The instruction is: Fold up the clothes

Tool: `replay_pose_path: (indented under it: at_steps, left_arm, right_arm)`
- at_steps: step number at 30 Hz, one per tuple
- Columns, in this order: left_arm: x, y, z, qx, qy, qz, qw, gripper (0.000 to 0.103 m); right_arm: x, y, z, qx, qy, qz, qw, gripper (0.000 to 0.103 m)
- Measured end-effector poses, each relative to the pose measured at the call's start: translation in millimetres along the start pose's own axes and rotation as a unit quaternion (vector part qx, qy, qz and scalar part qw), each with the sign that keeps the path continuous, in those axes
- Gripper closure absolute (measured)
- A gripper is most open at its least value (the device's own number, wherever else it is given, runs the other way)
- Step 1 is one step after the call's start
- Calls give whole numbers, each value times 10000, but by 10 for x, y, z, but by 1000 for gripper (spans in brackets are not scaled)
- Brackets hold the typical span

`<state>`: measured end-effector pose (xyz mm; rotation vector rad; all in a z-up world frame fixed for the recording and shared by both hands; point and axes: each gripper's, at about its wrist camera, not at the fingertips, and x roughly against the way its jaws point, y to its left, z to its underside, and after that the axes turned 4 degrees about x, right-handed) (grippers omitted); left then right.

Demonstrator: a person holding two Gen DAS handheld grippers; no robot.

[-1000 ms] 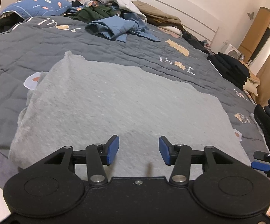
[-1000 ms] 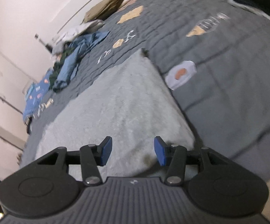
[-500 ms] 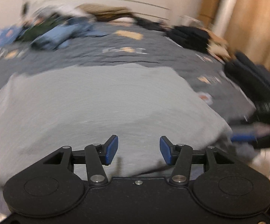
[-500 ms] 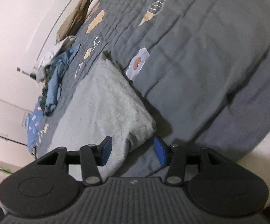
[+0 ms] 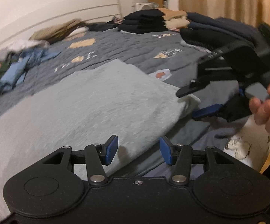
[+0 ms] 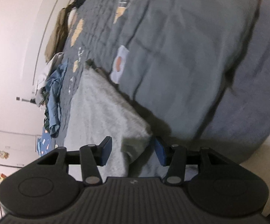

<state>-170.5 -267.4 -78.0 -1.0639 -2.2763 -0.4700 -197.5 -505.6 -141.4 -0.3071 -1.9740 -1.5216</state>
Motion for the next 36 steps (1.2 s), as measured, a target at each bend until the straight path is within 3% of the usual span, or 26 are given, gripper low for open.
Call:
replay_pose_path:
  at_steps: [6,15,17,19,21,22,23,25,31,36]
  left_arm:
    - [-122,-304,79,-1075,-117,-231,9939,54]
    - [-288,-479,186,-1741,-178,-492,9833,54]
    - [-306,-486,215,-1804,-180,-567,9818,58]
    - [-332,-467,219,-1800,-148,-637,9815,71]
    - [-346,-427,203,-1704,-121,-663,9831,82]
    - [-346,-405,189,-1643,-84,-627,9844,86]
    - [-346,-382,176,-1582,-47,-590,9856,88]
    - [-322,-361,161,-1526,2,-500,9870,96]
    - [-250,-332,154,-1516,117,-304,9879,101]
    - [-249,-293,182,-1491,238,-230,9883,102]
  right_arm:
    - [-7,-51,-9,-216,-91,-75,9997,54]
    - [-44,-103,-12,-541,-172,-283,9980,54]
    - [-47,-81,-6,-476,-223,-279,9982,54]
    - [-49,-68,-5,-397,-241,-250,9986,56]
    - [-55,-57,2,-309,-246,-217,9990,61]
    - [-49,-59,3,-262,-255,-213,9991,67]
    - [-44,-52,3,-220,-272,-209,9992,81]
    - [-21,-37,-2,-130,-338,-188,9992,91]
    - [186,102,-61,315,-897,-324,9949,97]
    - [342,66,-163,510,-1444,340,9876,102]
